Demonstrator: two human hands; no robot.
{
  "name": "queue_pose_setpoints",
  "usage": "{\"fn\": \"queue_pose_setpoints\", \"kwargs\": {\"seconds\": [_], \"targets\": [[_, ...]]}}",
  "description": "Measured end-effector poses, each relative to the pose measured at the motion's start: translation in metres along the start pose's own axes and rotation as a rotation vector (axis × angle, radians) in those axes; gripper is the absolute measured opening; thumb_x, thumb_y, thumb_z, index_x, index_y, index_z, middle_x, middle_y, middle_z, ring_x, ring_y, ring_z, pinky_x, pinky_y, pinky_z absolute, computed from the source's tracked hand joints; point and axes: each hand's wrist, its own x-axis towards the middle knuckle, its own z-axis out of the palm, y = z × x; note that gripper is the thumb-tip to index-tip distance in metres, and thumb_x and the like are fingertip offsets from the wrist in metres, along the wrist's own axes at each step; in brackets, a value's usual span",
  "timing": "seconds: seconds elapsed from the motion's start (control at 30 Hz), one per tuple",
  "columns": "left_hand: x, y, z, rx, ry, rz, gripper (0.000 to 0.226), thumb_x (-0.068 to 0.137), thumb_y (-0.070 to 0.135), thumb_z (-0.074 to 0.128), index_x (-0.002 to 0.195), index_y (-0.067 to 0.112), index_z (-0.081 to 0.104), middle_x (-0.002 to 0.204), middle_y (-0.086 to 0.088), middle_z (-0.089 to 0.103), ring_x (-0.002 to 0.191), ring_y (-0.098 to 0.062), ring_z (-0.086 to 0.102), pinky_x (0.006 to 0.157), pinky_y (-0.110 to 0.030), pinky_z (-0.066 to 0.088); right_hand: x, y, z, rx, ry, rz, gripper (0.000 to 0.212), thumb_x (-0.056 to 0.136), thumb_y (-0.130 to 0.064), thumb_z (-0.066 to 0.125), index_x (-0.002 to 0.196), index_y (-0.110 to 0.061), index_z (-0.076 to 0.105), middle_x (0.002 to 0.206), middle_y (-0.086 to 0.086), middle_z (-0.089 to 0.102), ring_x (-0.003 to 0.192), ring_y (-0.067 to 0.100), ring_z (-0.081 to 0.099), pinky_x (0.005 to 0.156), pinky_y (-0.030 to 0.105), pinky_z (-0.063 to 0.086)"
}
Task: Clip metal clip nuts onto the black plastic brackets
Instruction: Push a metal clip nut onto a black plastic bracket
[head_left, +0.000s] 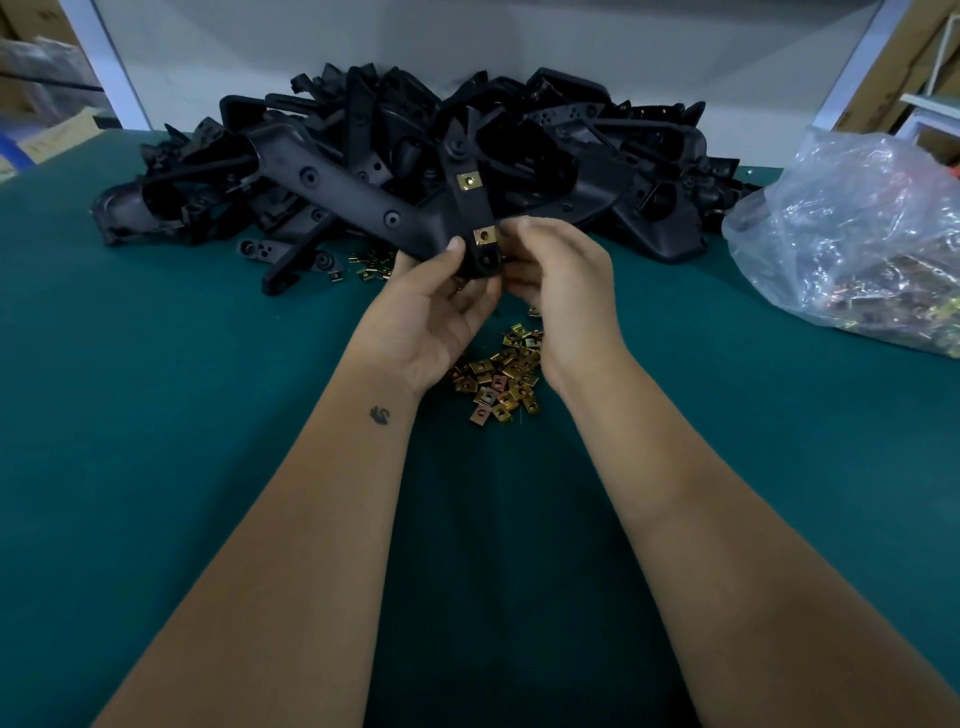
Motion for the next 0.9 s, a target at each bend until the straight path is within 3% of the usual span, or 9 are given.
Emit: {"fn": "queue_pose_setpoints", "kwargs": {"seconds": [0.13, 0.3, 0.4, 0.5, 0.63, 0.9], "targets": [[0.002, -0.001, -0.001, -0.004, -0.02, 0.023, 0.022, 0.099, -0.001, 0.048, 0.108, 0.016, 0.058, 0.094, -0.007, 0.074, 0.087, -0.02, 0.067, 0.079, -0.032, 0.06, -0.006, 0.003, 0.0, -0.269, -0.017, -0.193, 0.014, 0.094, -0.022, 0.062, 0.084, -0.015, 0.07, 0.079, -0.009, 0.067, 0.077, 0.0, 0.061, 0.073, 0.018, 0.049], [0.002, -0.003, -0.001, 0.109, -0.025, 0.023, 0.034, 0.1, -0.005, 0.042, 0.123, 0.016, 0.055, 0.099, -0.007, 0.072, 0.106, -0.027, 0.056, 0.089, -0.037, 0.057, -0.011, 0.007, 0.002, -0.706, -0.013, -0.433, 0.021, 0.088, -0.034, 0.067, 0.089, -0.013, 0.067, 0.091, -0.005, 0.061, 0.087, 0.011, 0.058, 0.074, 0.028, 0.048], [0.002, -0.002, 0.0, 0.112, -0.019, 0.018, 0.033, 0.1, -0.004, 0.043, 0.121, 0.018, 0.056, 0.095, -0.005, 0.074, 0.098, -0.021, 0.063, 0.081, -0.034, 0.06, -0.011, 0.006, 0.001, -0.88, 0.006, -0.539, 0.027, 0.091, -0.037, 0.063, 0.086, -0.011, 0.067, 0.086, -0.003, 0.061, 0.084, 0.014, 0.055, 0.069, 0.03, 0.044], [0.001, -0.002, 0.002, 0.11, -0.018, 0.01, 0.029, 0.1, -0.003, 0.045, 0.119, 0.017, 0.056, 0.091, -0.004, 0.076, 0.085, -0.016, 0.073, 0.072, -0.03, 0.06, -0.01, 0.005, -0.001, -0.926, 0.032, -0.568, 0.03, 0.093, -0.037, 0.06, 0.083, -0.01, 0.068, 0.079, -0.003, 0.059, 0.076, 0.014, 0.053, 0.062, 0.028, 0.036], [0.001, -0.003, 0.003, 0.092, -0.022, 0.014, 0.028, 0.1, -0.002, 0.045, 0.116, 0.018, 0.058, 0.092, -0.003, 0.076, 0.084, -0.015, 0.074, 0.072, -0.029, 0.06, -0.01, 0.003, -0.001, -0.91, 0.036, -0.549, 0.033, 0.093, -0.036, 0.06, 0.076, -0.009, 0.065, 0.071, -0.004, 0.053, 0.067, 0.013, 0.048, 0.056, 0.028, 0.027], [0.002, -0.002, 0.004, 0.101, -0.006, -0.011, 0.037, 0.102, -0.004, 0.037, 0.119, 0.02, 0.06, 0.1, -0.004, 0.075, 0.088, -0.017, 0.074, 0.07, -0.029, 0.059, -0.013, 0.002, 0.002, -0.78, 0.045, -0.425, 0.027, 0.089, -0.046, 0.062, 0.096, -0.02, 0.066, 0.092, -0.009, 0.061, 0.084, 0.008, 0.057, 0.073, 0.032, 0.05]]}}
